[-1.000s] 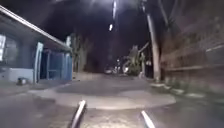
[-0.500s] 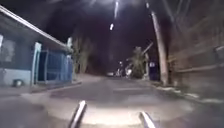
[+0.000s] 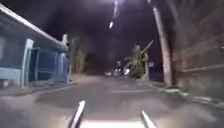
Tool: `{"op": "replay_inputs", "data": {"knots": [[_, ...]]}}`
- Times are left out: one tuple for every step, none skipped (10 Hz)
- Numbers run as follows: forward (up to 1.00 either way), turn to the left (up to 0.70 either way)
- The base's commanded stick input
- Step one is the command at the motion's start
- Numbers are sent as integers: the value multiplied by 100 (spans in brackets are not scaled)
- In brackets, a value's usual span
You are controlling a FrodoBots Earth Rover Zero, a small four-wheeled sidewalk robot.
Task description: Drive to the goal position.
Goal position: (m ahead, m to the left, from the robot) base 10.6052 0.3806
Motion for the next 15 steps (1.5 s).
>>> {"op": "replay_inputs", "data": {"knots": [[100,1],[100,1],[100,1],[100,1],[100,1],[100,1],[100,1],[100,1],[100,1],[100,1],[100,1],[100,1],[100,1],[100,1],[100,1]]}}
